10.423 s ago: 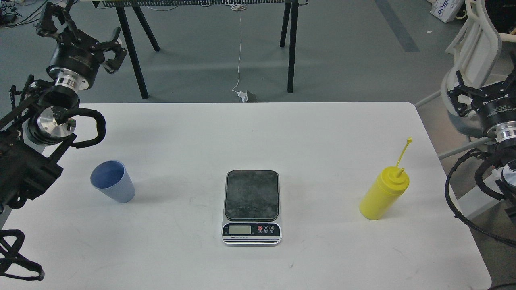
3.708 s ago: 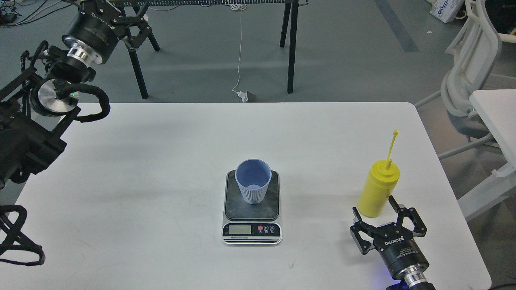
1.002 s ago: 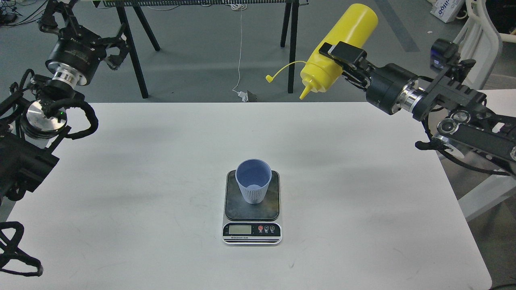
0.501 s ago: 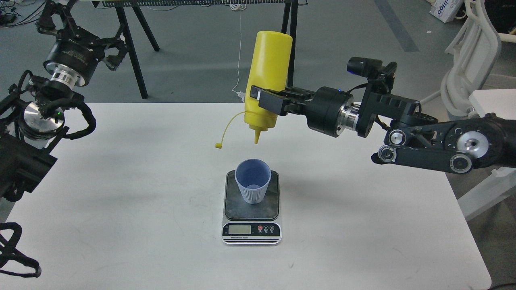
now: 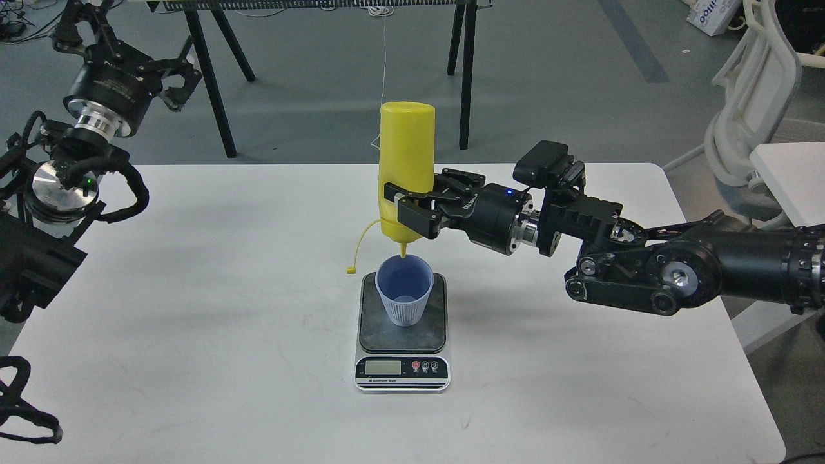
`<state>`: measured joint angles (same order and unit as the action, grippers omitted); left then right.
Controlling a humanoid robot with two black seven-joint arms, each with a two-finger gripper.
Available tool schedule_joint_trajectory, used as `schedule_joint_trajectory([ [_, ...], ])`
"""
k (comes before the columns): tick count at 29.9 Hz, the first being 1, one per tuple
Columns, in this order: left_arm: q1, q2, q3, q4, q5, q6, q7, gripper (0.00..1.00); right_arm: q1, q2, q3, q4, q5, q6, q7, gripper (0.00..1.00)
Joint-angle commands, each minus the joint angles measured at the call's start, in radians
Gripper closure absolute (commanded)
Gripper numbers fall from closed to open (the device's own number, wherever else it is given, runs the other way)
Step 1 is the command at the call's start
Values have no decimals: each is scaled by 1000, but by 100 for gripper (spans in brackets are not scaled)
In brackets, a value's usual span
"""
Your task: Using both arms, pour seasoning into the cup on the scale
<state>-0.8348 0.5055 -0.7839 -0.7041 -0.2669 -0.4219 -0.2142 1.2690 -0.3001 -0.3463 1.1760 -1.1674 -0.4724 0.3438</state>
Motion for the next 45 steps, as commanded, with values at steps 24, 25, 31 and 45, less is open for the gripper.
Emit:
schedule_joint_trajectory([
  [24, -9, 13, 11, -3, 5, 11, 6, 0, -305, -304, 580, 165, 517, 83, -2, 56],
  [25, -10, 13, 11, -3, 5, 11, 7, 0, -339, -315, 628, 165, 549, 101, -2, 56],
  [31, -12, 13, 14, -3, 8, 11, 7, 0, -551, -329, 926, 154, 788, 286, -12, 56],
  [45, -10, 16, 14, -5, 9, 11, 7, 0, -827, -298, 1044, 85, 1593, 753, -14, 53],
])
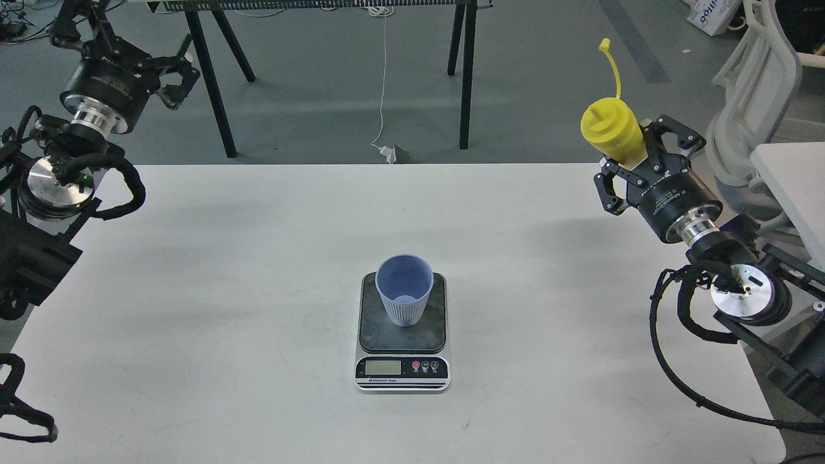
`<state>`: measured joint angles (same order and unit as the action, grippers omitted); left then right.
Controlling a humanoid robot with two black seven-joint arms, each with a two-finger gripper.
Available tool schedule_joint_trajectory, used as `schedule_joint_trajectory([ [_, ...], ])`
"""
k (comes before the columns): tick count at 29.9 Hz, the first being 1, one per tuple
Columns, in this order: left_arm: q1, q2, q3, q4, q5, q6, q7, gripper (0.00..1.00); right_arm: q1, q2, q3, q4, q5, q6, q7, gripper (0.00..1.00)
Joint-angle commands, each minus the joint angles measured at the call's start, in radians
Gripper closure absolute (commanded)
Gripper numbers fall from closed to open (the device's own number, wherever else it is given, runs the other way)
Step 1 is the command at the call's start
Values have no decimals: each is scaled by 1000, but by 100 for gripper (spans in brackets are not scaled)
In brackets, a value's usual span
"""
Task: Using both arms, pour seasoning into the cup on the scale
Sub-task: 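Turn the bottle upright and carry it back toward its spot, then lower the yellow bottle onto the table and open the right gripper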
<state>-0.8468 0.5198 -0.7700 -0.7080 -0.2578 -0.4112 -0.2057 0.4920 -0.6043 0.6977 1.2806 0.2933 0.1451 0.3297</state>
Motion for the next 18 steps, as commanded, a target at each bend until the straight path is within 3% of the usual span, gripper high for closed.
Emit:
schedule_joint_trajectory([
  [1, 2, 2, 0, 1, 0, 0, -1, 0, -75, 6, -1, -21, 167, 183, 0, 52],
  [5, 2, 2, 0, 1, 0, 0, -1, 0, -186, 8, -1, -20, 265, 344, 0, 52],
  [18, 6, -6, 0, -1, 0, 3, -1, 0, -411, 190, 0, 16, 302, 344, 22, 51],
])
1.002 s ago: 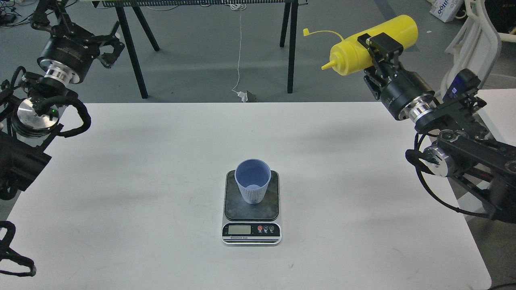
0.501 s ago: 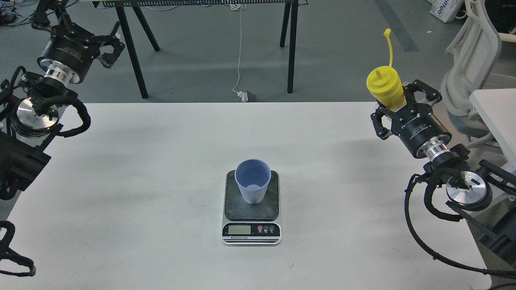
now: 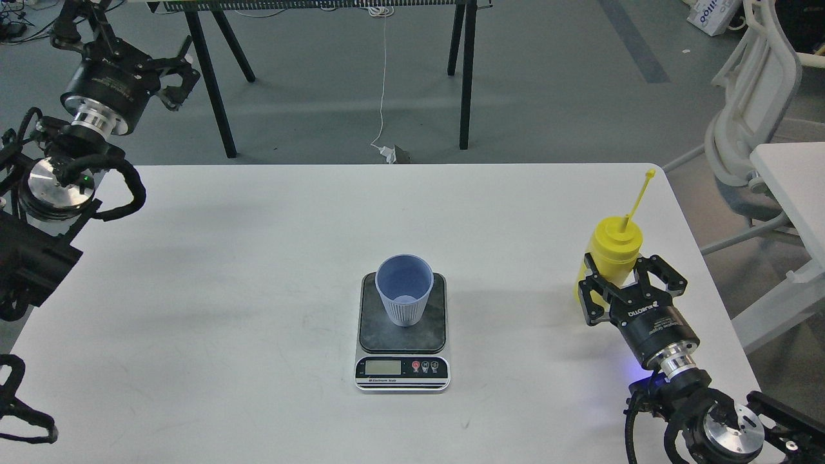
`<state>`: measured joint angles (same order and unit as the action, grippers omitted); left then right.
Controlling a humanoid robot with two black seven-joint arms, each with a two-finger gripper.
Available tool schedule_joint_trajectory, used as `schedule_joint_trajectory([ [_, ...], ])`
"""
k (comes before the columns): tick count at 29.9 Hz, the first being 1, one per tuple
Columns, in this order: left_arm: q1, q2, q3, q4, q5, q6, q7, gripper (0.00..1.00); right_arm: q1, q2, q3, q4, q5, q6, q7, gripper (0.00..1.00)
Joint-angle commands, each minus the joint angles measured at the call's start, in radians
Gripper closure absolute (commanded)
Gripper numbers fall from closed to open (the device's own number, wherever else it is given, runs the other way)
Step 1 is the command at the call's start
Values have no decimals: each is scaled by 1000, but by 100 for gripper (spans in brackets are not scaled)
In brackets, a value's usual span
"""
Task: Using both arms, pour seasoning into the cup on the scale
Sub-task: 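Lower the yellow bottle onto the table and open the right gripper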
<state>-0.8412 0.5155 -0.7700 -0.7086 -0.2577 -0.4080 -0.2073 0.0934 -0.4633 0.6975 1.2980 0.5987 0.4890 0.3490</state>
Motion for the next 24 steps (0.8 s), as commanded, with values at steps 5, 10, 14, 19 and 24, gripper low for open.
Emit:
schedule_joint_trajectory([
  [5, 1, 6, 0, 0, -1, -3, 0, 0, -9, 51, 2, 0, -7, 0, -1, 50],
  [10, 2, 4, 0, 0, 0, -2, 0, 0, -6, 45, -1, -6, -8, 0, -7, 47],
  [14, 2, -2, 0, 0, 0, 0, -1, 0, -3, 42, -1, -35, -11, 0, -10, 46],
  [19, 2, 0, 0, 0, 0, 0, -1, 0, 0, 35, -3, -63, -11, 0, -15, 46],
  [24, 2, -2, 0, 0, 0, 0, -1, 0, 0, 37, -3, -68, -13, 0, -16, 42],
])
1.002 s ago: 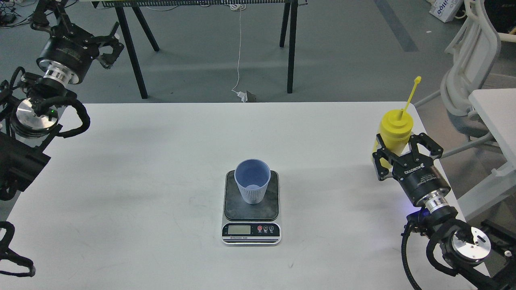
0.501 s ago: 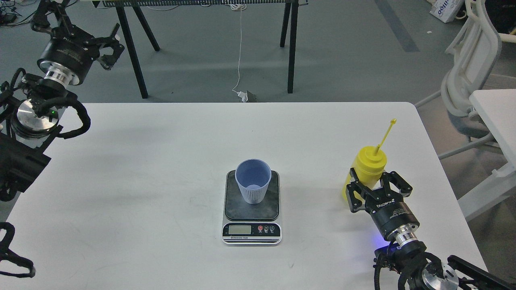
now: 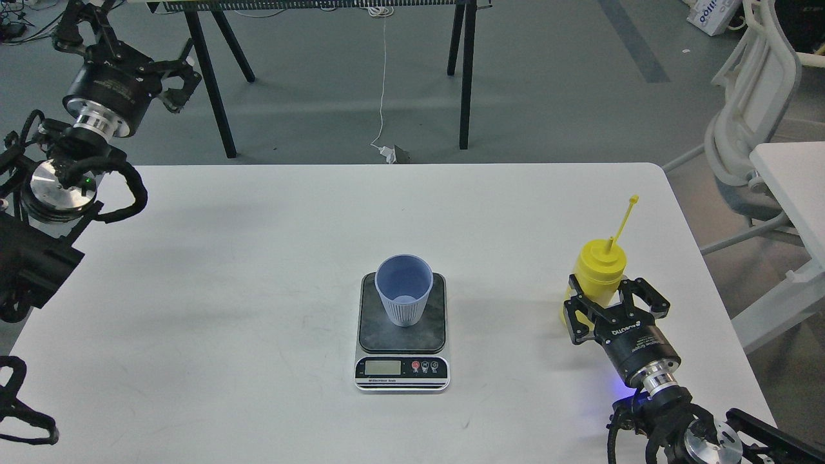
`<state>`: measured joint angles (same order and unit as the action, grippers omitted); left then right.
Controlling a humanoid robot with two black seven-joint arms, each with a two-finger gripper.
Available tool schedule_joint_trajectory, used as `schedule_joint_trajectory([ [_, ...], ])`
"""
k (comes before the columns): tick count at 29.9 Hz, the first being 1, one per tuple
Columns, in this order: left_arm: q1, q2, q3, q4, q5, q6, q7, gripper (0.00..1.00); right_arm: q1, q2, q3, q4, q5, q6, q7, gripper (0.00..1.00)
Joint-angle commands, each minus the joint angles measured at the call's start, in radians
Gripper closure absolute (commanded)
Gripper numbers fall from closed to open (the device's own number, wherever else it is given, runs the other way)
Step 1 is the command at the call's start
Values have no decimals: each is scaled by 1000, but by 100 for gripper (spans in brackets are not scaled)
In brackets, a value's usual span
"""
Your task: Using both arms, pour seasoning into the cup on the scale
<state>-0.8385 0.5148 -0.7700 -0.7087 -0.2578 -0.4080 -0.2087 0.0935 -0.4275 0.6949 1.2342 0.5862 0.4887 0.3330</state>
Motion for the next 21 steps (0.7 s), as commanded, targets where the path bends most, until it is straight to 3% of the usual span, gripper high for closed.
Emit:
schedule_joint_trajectory([
  [1, -1, -1, 0, 0, 0, 0, 0, 0, 0, 0, 0, -5, 0, 0, 1, 40],
  [4, 1, -1, 0, 0, 0, 0, 0, 0, -1, 0, -2, -4, 0, 0, 1, 30],
  [10, 1, -2, 0, 0, 0, 1, -6, 0, -11, -2, -2, -2, -14, 0, 1, 26],
  [16, -1, 4, 0, 0, 0, 1, -8, 0, -37, -30, -2, 11, -23, 0, 4, 9],
  [21, -1, 5, 0, -3, 0, 0, -8, 0, -99, -94, 9, 60, -23, 0, 17, 4],
])
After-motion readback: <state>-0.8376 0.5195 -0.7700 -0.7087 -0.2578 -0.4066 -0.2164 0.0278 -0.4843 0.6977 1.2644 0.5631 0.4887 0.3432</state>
